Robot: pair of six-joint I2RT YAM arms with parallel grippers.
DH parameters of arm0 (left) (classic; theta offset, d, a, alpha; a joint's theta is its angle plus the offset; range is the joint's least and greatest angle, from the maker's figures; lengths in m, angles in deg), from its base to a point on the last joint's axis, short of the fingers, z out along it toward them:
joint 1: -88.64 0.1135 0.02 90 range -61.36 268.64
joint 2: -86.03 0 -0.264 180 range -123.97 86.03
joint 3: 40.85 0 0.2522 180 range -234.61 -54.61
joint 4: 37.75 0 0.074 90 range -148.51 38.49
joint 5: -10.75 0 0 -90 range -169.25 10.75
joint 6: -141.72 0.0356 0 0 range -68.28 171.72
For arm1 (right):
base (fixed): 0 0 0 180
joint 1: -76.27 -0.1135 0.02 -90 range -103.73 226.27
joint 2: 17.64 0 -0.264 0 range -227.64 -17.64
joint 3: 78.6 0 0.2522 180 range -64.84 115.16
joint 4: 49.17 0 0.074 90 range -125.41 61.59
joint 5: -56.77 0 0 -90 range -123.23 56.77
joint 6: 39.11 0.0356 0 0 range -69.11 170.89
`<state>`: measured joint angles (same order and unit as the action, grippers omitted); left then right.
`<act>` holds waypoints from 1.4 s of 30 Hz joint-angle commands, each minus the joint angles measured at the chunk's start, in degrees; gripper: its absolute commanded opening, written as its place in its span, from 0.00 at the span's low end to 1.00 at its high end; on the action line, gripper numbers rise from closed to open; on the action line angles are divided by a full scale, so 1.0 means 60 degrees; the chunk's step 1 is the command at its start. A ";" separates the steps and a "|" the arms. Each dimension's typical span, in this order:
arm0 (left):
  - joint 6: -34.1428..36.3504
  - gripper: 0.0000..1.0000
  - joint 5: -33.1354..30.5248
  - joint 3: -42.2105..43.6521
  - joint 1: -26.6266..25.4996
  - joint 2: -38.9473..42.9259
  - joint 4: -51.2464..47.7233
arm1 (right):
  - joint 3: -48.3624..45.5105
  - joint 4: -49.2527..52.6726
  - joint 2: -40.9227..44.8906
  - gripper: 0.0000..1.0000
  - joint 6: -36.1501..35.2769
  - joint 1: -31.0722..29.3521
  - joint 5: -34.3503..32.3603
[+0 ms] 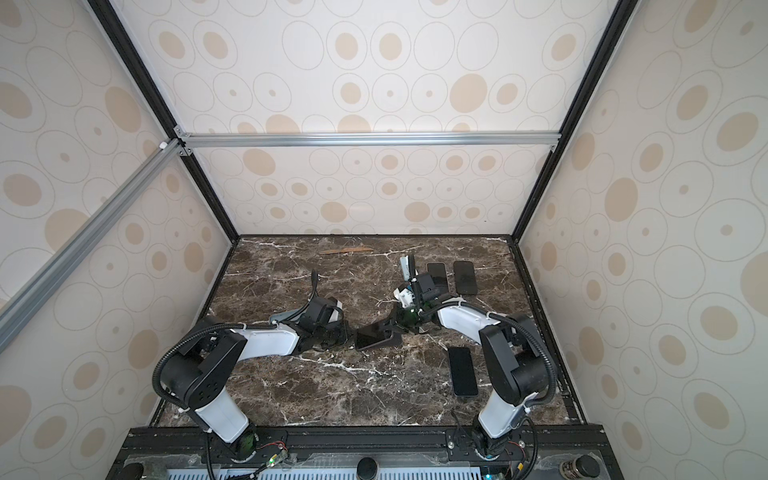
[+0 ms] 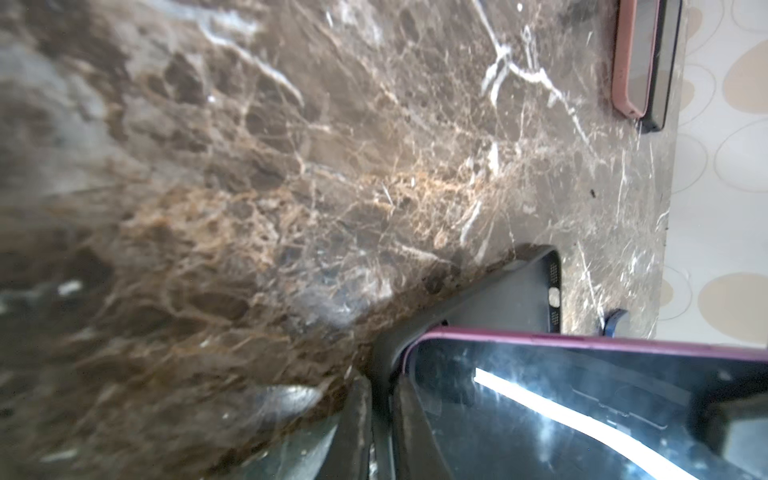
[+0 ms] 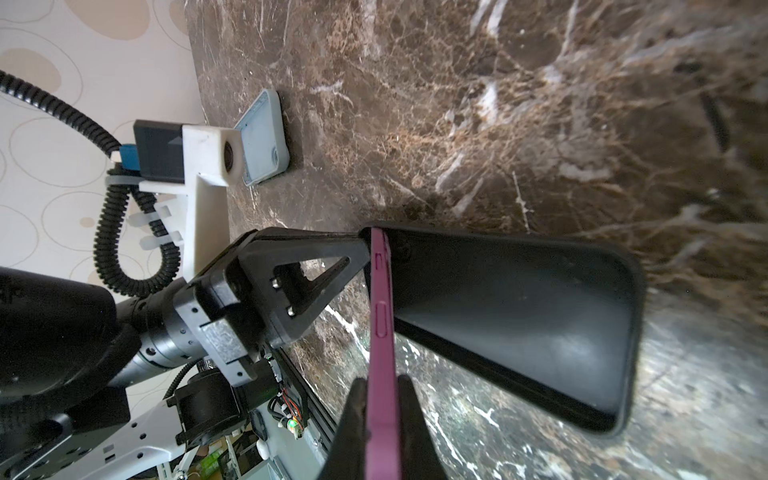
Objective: Put the phone into the phone case
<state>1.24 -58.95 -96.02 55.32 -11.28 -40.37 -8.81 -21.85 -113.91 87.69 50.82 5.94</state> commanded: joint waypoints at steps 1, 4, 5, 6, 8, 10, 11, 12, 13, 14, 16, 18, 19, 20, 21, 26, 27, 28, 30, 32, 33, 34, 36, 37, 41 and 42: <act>0.0183 0.18 0.0014 -0.0248 -0.0059 -0.0077 -0.0069 | -0.0108 0.0960 -0.0492 0.00 -0.0285 -0.0116 -0.0420; 0.0034 0.21 0.0060 -0.0084 -0.0066 0.0093 0.0042 | -0.0445 0.0563 -0.0637 0.00 -0.0232 -0.0043 -0.0472; -0.0021 0.21 0.0048 0.0020 -0.0073 0.0154 0.0122 | -0.0569 0.0391 -0.0699 0.00 -0.0219 -0.0017 -0.0434; -0.0073 0.22 0.0051 0.0136 -0.0072 0.0214 0.0234 | -0.0704 0.0200 -0.0815 0.00 -0.0200 0.0038 -0.0332; -0.0112 0.22 0.0118 0.0243 -0.0072 0.0211 0.0304 | -0.0922 -0.0090 -0.1002 0.00 -0.0144 0.0138 -0.0153; -0.0105 0.22 0.0248 0.0247 -0.0072 0.0125 0.0319 | -0.1151 -0.0544 -0.1169 0.00 -0.0172 0.0196 0.0030; -0.0116 0.22 0.0313 0.0258 -0.0081 0.0083 0.0363 | -0.1227 -0.0744 -0.1256 0.00 -0.0210 0.0199 0.0118; -0.0131 0.22 0.0378 0.0253 -0.0100 0.0038 0.0403 | -0.1299 -0.0919 -0.1344 0.00 -0.0217 0.0214 0.0191; -0.0142 0.22 0.0451 0.0266 -0.0100 0.0008 0.0440 | -0.1361 -0.1118 -0.1457 0.00 -0.0231 0.0214 0.0279; -0.0169 0.22 0.0484 0.0277 -0.0090 -0.0010 0.0447 | -0.1444 -0.1319 -0.1544 0.00 -0.0217 0.0224 0.0325; -0.0226 0.22 0.0523 0.0295 -0.0105 0.0011 0.0447 | -0.1686 -0.1697 -0.1689 0.00 -0.0206 0.0232 0.0260; -0.0239 0.22 0.0537 0.0338 -0.0118 0.0087 0.0444 | -0.1905 -0.1986 -0.1822 0.00 -0.0195 0.0298 0.0216; -0.0221 0.22 0.0509 0.0367 -0.0132 0.0140 0.0407 | -0.2014 -0.2118 -0.1888 0.00 -0.0171 0.0331 0.0187; -0.0193 0.22 0.0479 0.0388 -0.0143 0.0183 0.0372 | -0.2077 -0.2184 -0.1934 0.00 -0.0158 0.0365 0.0166; -0.0134 0.22 0.0407 0.0383 -0.0148 0.0208 0.0270 | -0.2129 -0.2202 -0.1971 0.00 -0.0167 0.0386 0.0119; 0.0289 0.22 -0.0029 0.0292 -0.0189 0.0149 -0.0415 | -0.1828 -0.1444 -0.1991 0.00 -0.0427 0.0404 -0.0145; 0.0351 0.22 -0.0112 0.0271 -0.0189 0.0109 -0.0539 | -0.1730 -0.1171 -0.1948 0.00 -0.0494 0.0405 -0.0245; 0.0417 0.22 -0.0209 0.0266 -0.0209 0.0106 -0.0657 | -0.1622 -0.0896 -0.1883 0.01 -0.0587 0.0405 -0.0351; 0.0548 0.22 -0.0425 0.0229 -0.0244 0.0108 -0.0938 | -0.1455 -0.0410 -0.1695 0.07 -0.0687 0.0415 -0.0615; 0.0685 0.22 -0.0644 0.0181 -0.0287 0.0106 -0.1203 | -0.1311 -0.0068 -0.1462 0.12 -0.0719 0.0416 -0.0770; 0.0744 0.22 -0.0728 0.0176 -0.0291 0.0106 -0.1314 | -0.1216 0.0065 -0.1365 0.13 -0.0722 0.0410 -0.0771; 0.0780 0.22 -0.0802 0.0189 -0.0291 0.0106 -0.1381 | -0.1107 0.0225 -0.1282 0.15 -0.0721 0.0406 -0.0770; 0.0817 0.22 -0.0858 0.0203 -0.0300 0.0106 -0.1431 | -0.0908 0.0574 -0.1129 0.20 -0.0770 0.0408 -0.0852; 0.0822 0.21 -0.0844 0.0236 -0.0305 0.0106 -0.1417 | -0.0818 0.0746 -0.1027 0.22 -0.0825 0.0397 -0.0940; 0.0883 0.21 -0.0796 0.0279 -0.0320 0.0106 -0.1431 | -0.0349 0.1502 -0.0797 0.30 -0.1081 0.0396 -0.1242; 0.0887 0.21 -0.0811 0.0276 -0.0325 0.0119 -0.1437 | -0.0249 0.1670 -0.0752 0.30 -0.1140 0.0377 -0.1311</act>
<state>4.72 -62.56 -95.15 54.25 -9.65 -42.19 -11.39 -22.87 -119.74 82.90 53.14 6.40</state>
